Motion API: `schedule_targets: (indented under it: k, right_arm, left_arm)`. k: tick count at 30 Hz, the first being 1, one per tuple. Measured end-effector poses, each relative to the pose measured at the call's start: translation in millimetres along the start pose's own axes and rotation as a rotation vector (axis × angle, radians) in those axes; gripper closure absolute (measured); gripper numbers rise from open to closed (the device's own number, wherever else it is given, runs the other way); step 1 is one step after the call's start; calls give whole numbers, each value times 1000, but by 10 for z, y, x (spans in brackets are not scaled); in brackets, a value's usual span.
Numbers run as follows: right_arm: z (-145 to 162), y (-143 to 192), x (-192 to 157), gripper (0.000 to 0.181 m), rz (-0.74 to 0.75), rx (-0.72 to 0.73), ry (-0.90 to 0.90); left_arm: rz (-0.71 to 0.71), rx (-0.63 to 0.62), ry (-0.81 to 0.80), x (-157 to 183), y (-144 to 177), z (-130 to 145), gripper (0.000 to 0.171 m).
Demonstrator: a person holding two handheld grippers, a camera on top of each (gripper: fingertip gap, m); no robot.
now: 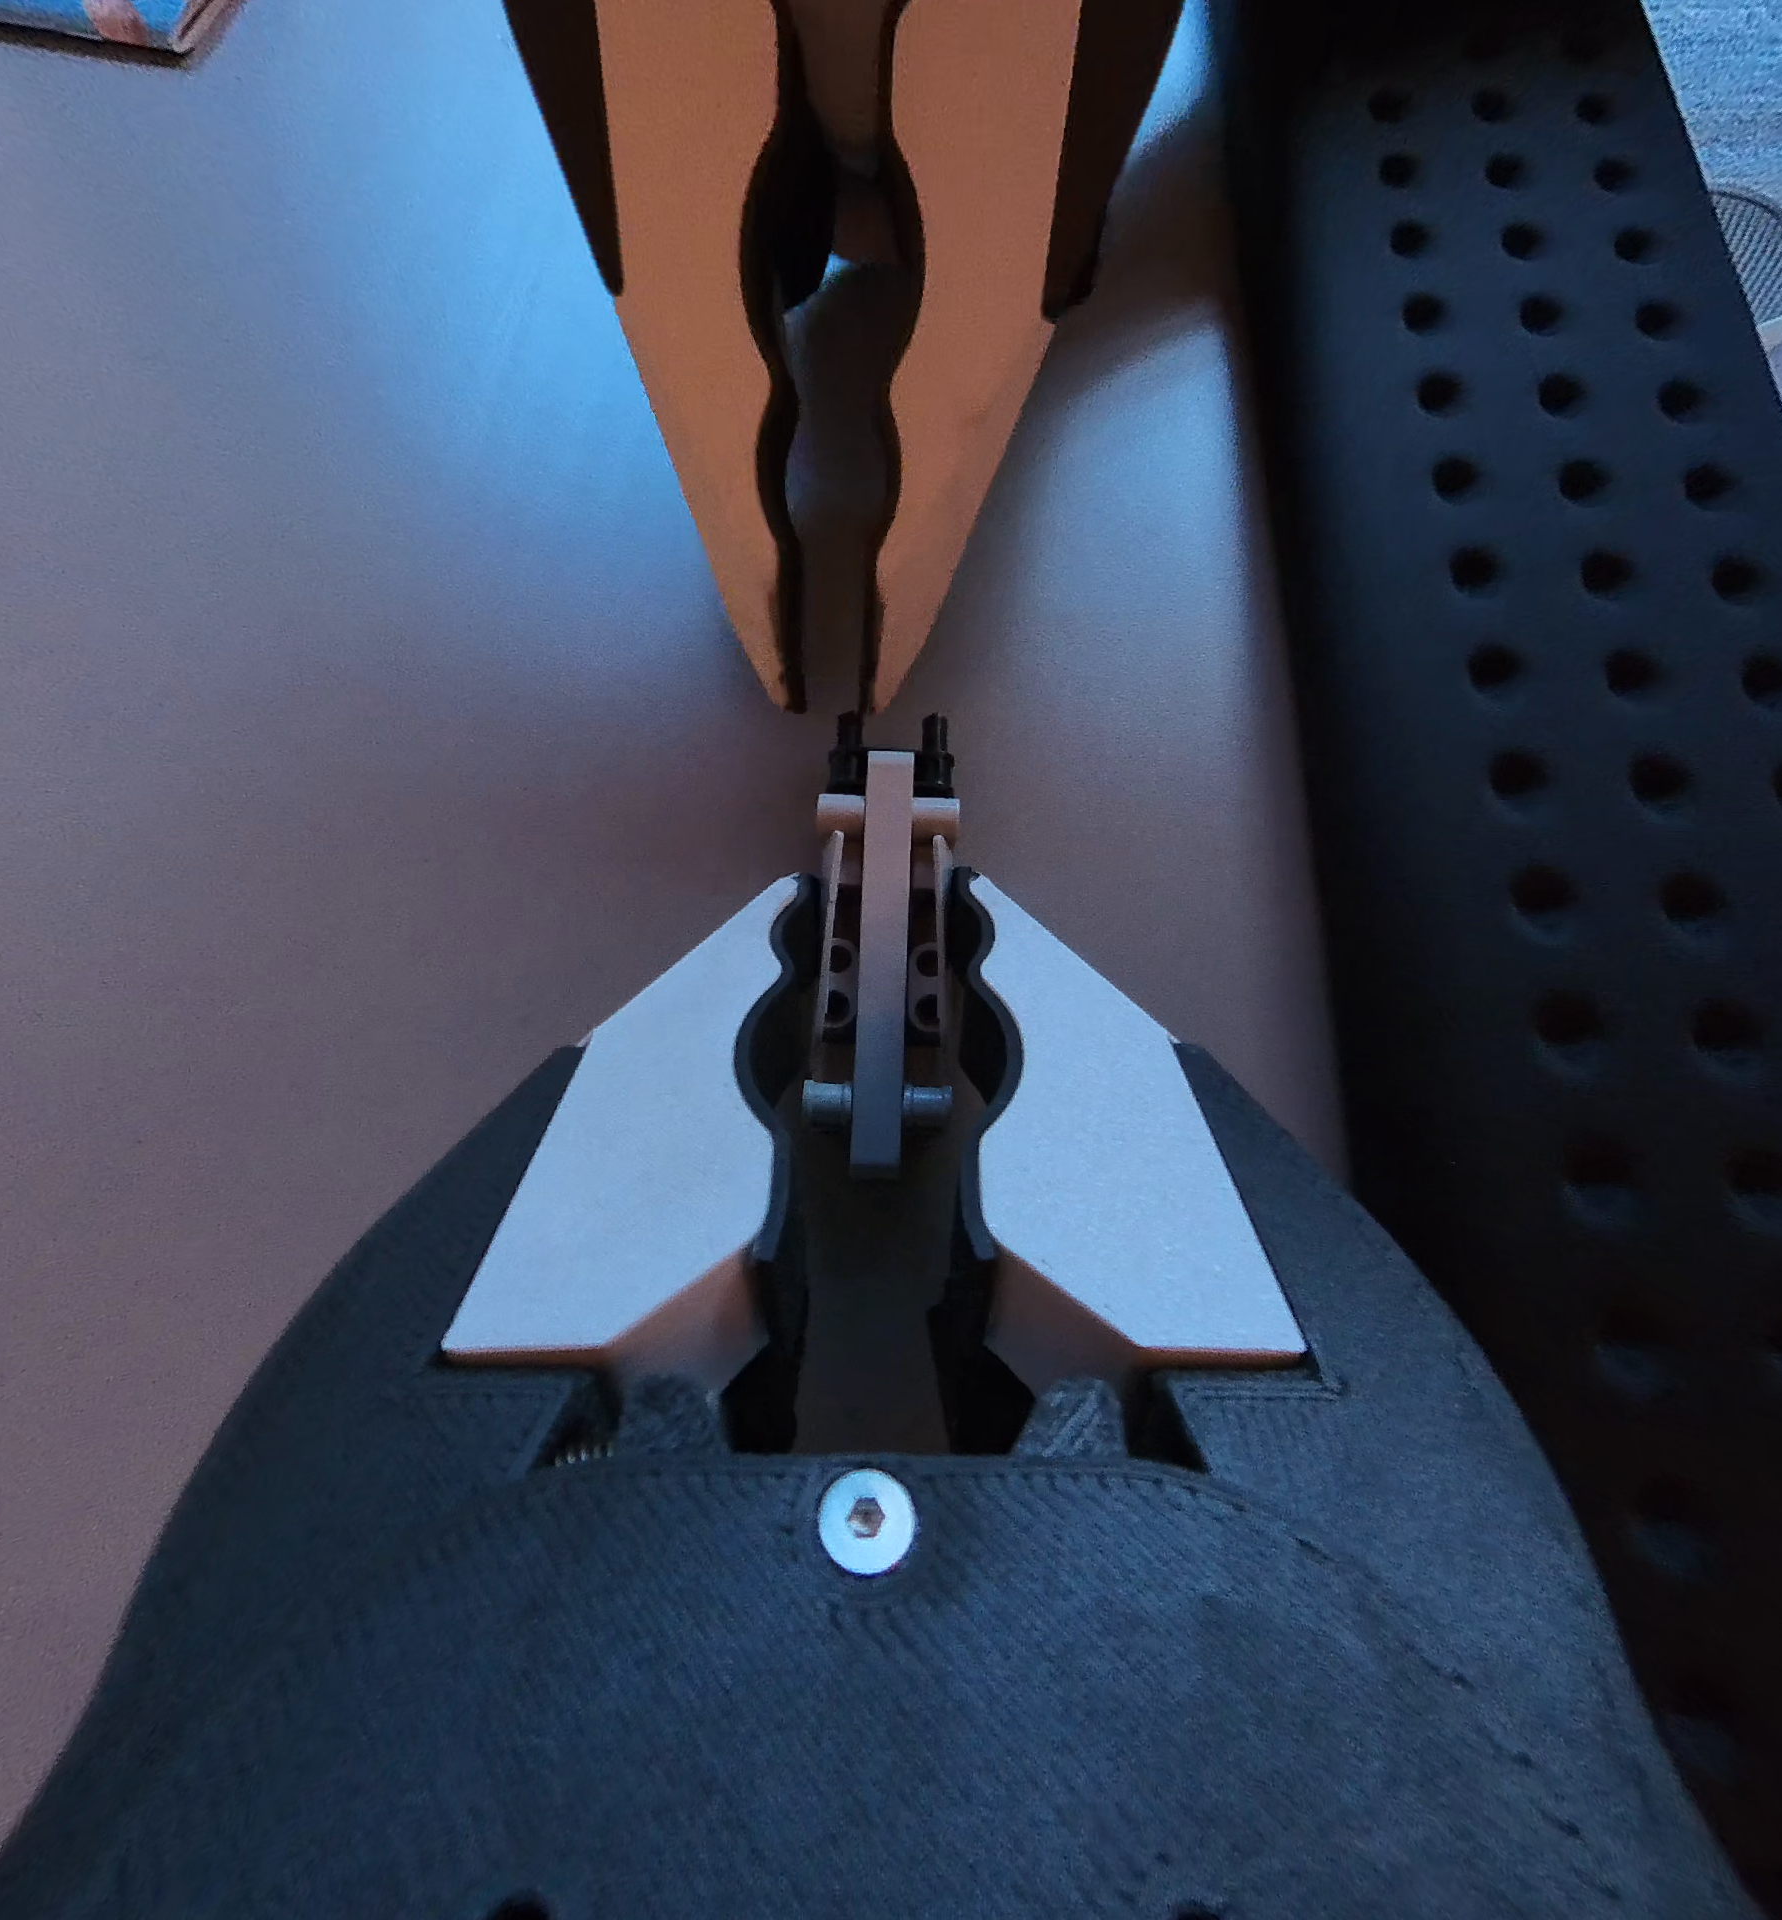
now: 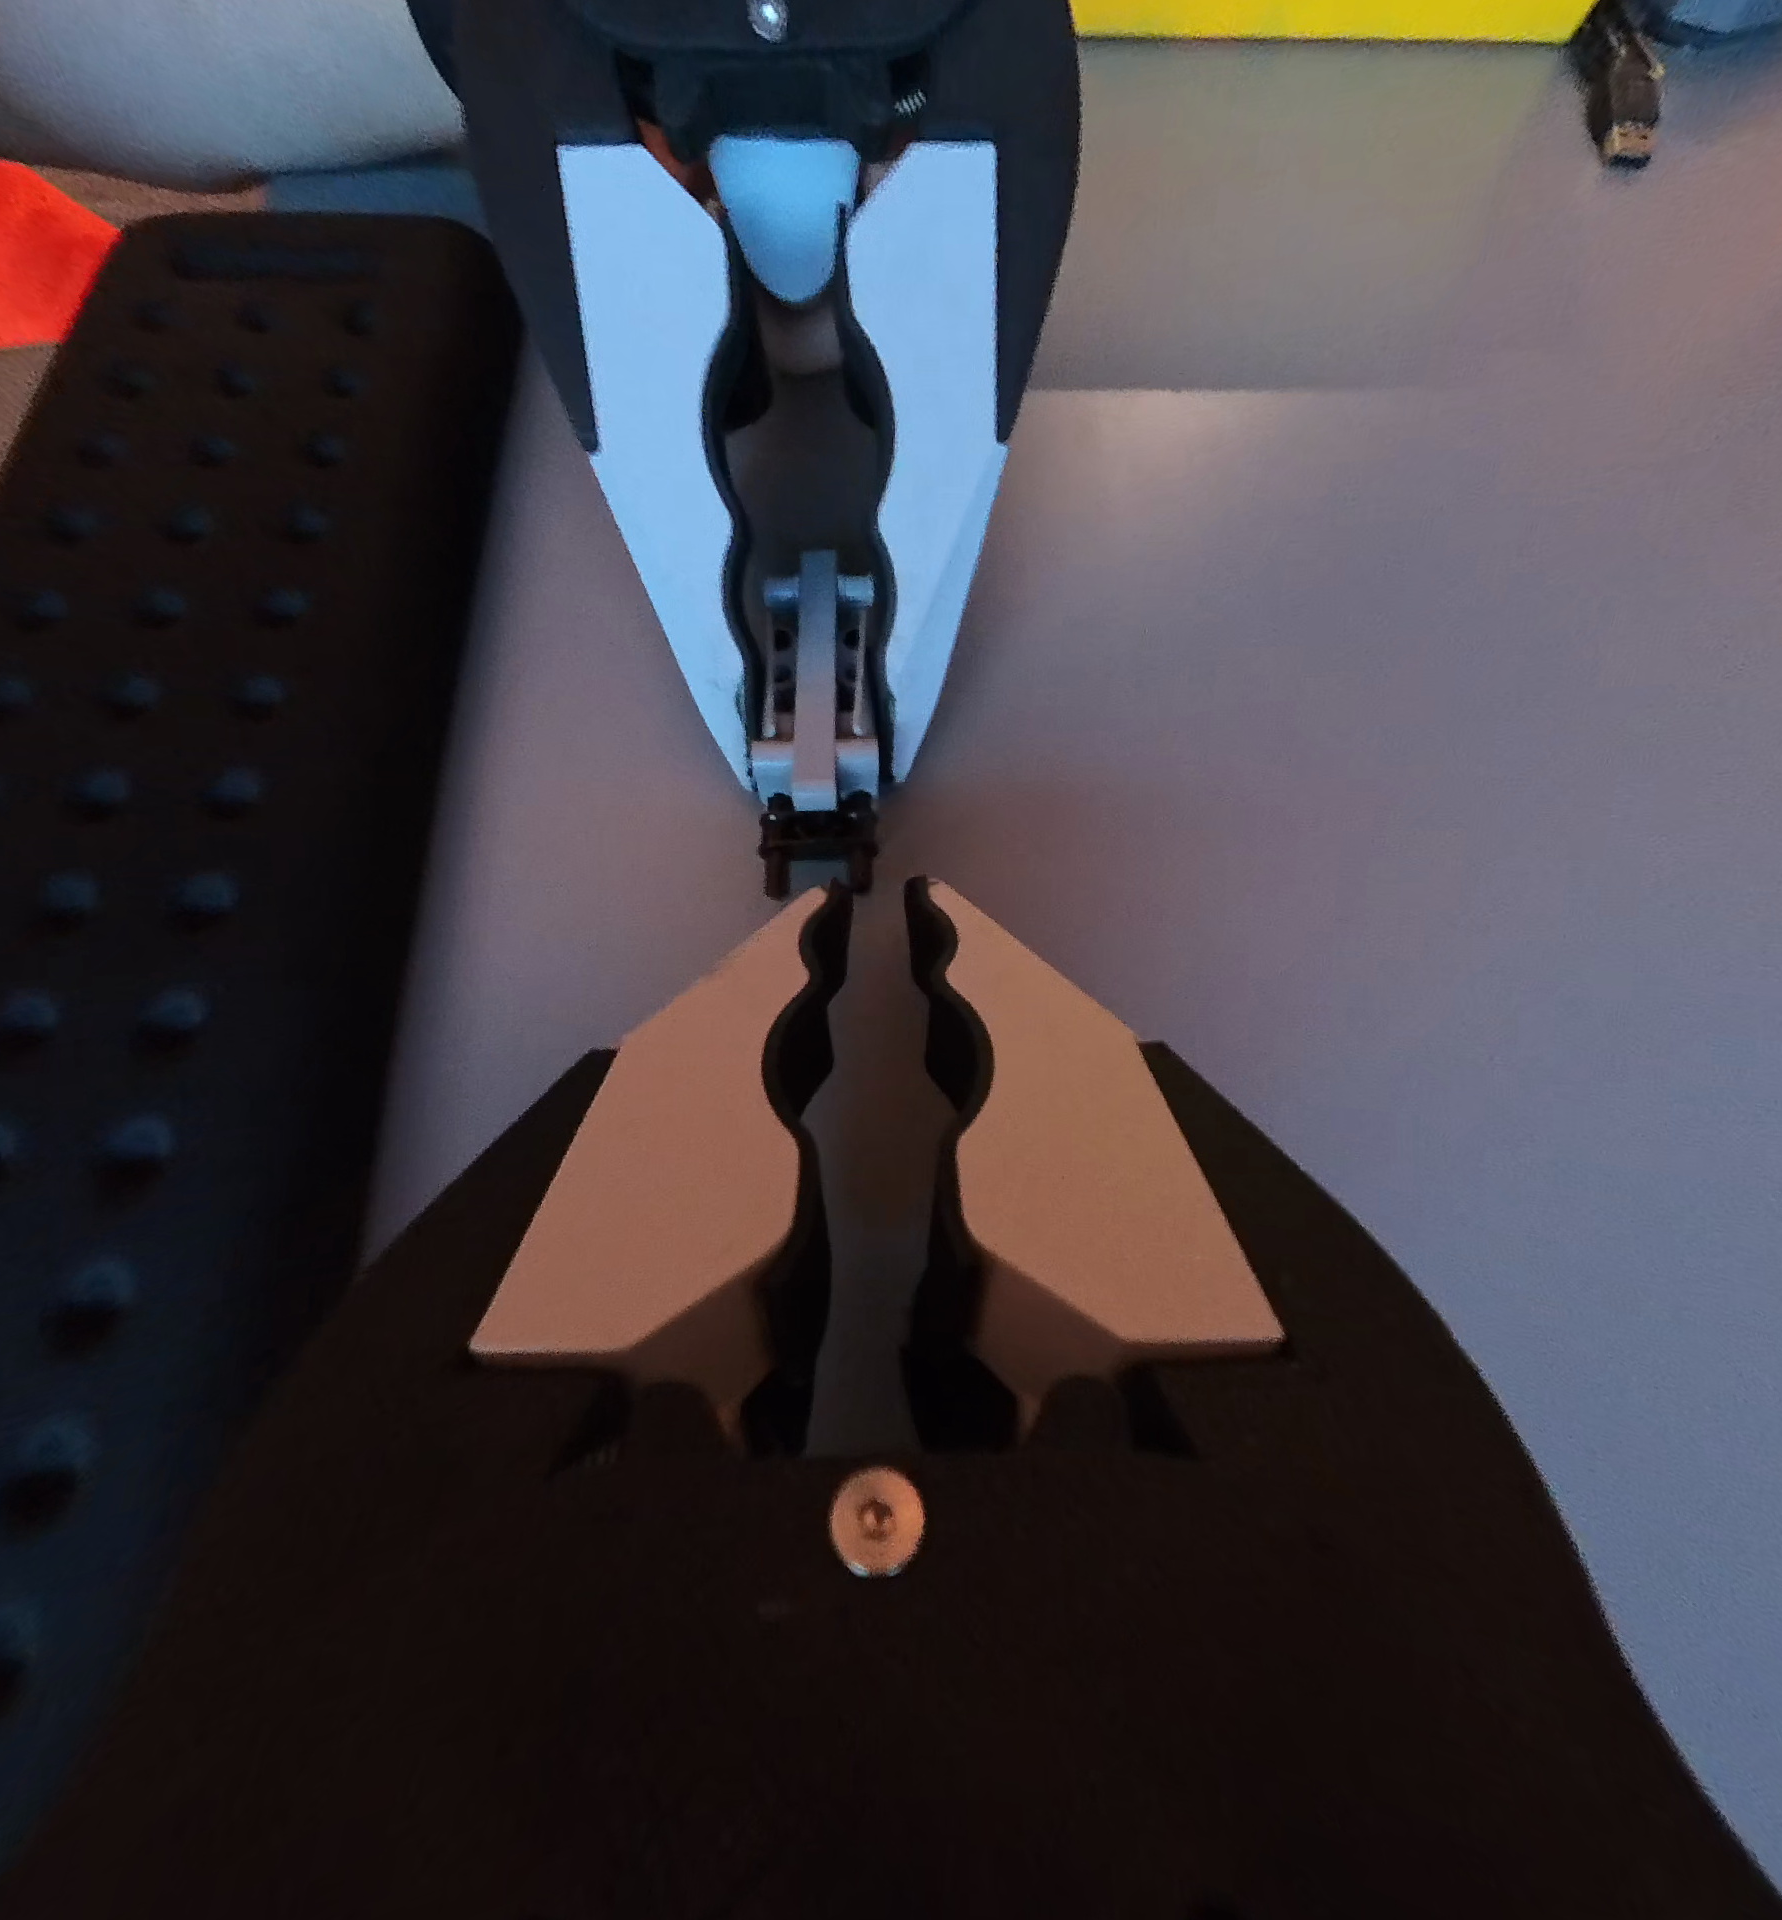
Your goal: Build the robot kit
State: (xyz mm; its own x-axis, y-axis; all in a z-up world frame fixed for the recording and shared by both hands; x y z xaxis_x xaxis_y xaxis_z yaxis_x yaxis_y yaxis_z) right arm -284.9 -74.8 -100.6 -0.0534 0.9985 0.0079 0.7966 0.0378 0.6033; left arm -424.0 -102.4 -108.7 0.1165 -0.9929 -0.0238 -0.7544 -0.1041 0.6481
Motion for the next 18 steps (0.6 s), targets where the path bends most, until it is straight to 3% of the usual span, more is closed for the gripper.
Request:
schedule_targets:
  k: [18]
  right_arm:
    - [-28, -64, -20, 179, -43, -53, -8]
  left_arm:
    - [26, 0, -36, 10, -18, -19, 148]
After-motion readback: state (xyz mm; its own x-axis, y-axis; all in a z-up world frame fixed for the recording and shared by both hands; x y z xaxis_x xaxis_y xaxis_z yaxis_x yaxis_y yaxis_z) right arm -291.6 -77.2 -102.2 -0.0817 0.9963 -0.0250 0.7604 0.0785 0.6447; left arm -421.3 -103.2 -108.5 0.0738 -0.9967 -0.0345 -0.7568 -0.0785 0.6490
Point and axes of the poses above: each gripper's, where its closed fingertips meet, y back along the fingers, z out of its underside, x = y × z across the jaws, the point moved 8 cm from there along y, back along the fingers, and after that the axes turned 1 degree about -y, right-handed, at the moved point
